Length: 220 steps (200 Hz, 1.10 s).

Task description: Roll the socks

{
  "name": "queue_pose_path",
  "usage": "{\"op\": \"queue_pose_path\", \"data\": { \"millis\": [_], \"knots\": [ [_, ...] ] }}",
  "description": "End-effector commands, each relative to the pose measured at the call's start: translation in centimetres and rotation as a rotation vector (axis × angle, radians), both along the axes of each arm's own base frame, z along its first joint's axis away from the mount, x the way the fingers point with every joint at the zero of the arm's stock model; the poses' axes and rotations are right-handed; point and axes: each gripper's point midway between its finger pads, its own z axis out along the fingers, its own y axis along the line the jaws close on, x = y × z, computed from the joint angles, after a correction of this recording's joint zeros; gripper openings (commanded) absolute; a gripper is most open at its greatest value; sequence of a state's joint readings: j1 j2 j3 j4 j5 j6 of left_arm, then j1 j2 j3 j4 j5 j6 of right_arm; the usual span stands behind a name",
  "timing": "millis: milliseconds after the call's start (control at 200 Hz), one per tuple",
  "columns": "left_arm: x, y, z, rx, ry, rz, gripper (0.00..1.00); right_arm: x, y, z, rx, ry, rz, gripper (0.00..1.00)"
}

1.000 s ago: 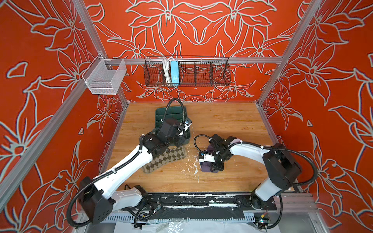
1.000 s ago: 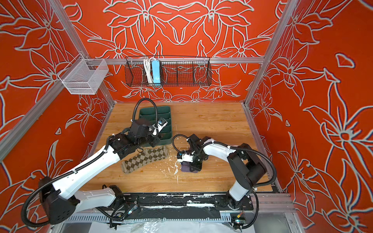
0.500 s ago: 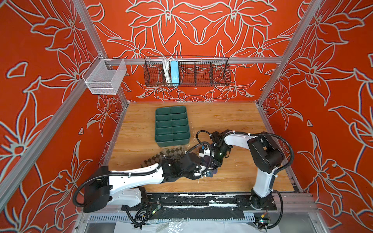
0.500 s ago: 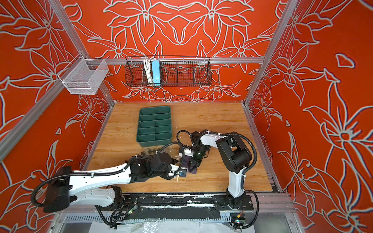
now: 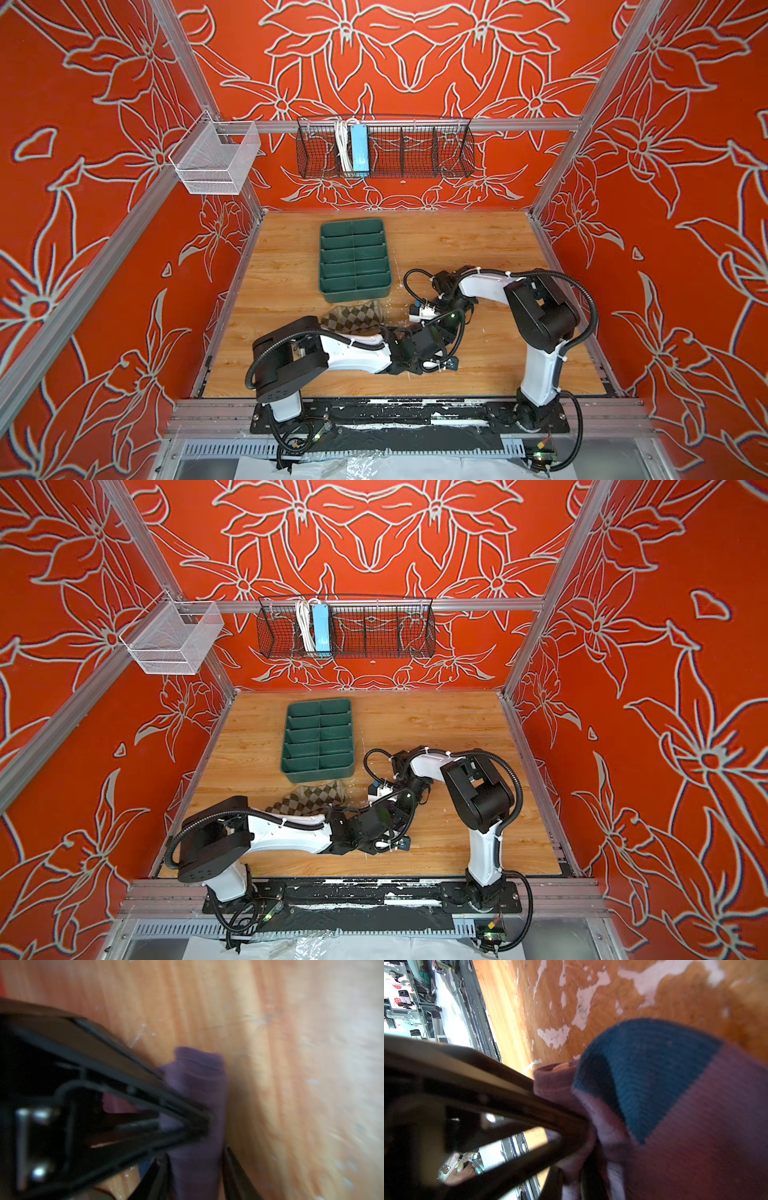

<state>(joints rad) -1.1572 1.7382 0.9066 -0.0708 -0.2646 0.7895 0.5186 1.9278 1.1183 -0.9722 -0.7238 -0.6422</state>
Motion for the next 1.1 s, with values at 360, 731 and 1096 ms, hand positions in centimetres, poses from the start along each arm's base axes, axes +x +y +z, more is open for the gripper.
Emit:
{"op": "queue_pose_path", "data": {
  "millis": [360,731,1096],
  "knots": [
    [-0.6,3.1,-3.3,0.127,0.141,0.123,0.00,2.8,-2.5,1.9,-0.026,-0.334,-0.041,0.27],
    [-0.9,3.6,-2.8,0.125,0.209,0.133,0.00,12.5,-11.5,10.1,-0.250,-0.959,-0.583,0.38],
    [-1.4,3.4,-2.8,0.133,0.250,0.127,0.00,13.0,-9.2,7.5,-0.339,-0.534,-0.765,0.06]
  ]
}}
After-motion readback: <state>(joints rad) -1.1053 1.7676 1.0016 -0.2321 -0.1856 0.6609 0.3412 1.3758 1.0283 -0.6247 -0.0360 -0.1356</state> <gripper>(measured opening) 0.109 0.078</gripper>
